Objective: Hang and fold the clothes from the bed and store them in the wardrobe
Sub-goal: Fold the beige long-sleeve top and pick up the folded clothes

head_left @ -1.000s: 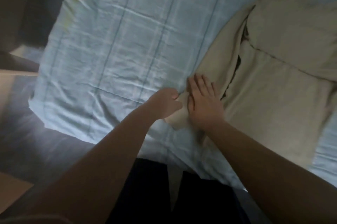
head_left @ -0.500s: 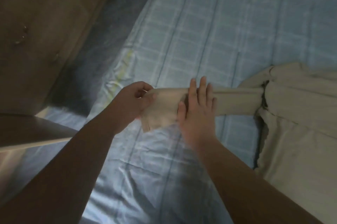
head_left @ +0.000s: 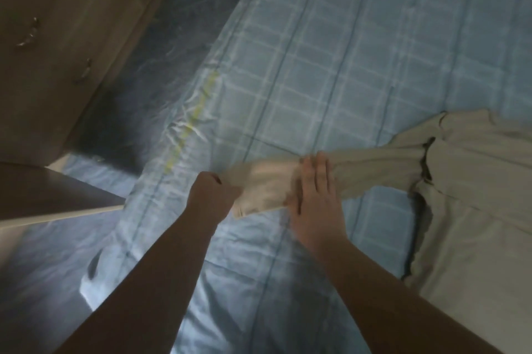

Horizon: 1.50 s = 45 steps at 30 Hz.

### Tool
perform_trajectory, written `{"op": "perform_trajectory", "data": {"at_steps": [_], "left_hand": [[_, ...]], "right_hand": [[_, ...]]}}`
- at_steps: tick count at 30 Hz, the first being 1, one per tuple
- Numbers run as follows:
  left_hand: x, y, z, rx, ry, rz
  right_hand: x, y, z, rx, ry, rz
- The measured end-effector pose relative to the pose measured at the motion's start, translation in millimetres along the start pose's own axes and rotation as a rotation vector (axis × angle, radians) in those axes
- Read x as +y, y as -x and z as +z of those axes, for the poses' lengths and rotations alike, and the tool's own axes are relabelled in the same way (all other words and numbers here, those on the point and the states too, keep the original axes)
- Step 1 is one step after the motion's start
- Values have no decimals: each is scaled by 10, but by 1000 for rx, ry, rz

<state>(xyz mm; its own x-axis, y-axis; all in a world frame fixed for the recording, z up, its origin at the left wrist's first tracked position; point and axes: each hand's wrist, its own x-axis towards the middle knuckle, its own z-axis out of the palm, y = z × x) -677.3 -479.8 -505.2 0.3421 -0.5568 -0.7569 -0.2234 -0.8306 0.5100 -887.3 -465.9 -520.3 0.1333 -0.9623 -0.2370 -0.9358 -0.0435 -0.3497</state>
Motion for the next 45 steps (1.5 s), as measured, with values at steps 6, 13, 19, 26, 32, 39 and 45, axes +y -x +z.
{"op": "perform_trajectory", "data": {"at_steps": [6, 13, 19, 26, 32, 39, 45], "left_hand": [[36, 180, 109, 27, 35, 116], [-87, 403, 118, 45, 236, 181], [-593, 619, 200, -12, 259, 135], [-838, 636, 390, -40, 495, -14], [-530, 921, 340, -74, 488, 190], [94, 1311, 720, -454, 443, 414], [400, 1487, 1555, 28, 100, 626]], "right_hand": [[49, -17, -152, 50, -127, -22], [-1, -30, -264, 35, 54, -64], [46, 191, -116, -63, 145, -89], [167, 347, 273, -228, 277, -71], [-176, 536, -244, 7, -500, -1], [76, 502, -998, -302, -1124, 348], [952, 187, -1501, -73, -1136, 475]]}}
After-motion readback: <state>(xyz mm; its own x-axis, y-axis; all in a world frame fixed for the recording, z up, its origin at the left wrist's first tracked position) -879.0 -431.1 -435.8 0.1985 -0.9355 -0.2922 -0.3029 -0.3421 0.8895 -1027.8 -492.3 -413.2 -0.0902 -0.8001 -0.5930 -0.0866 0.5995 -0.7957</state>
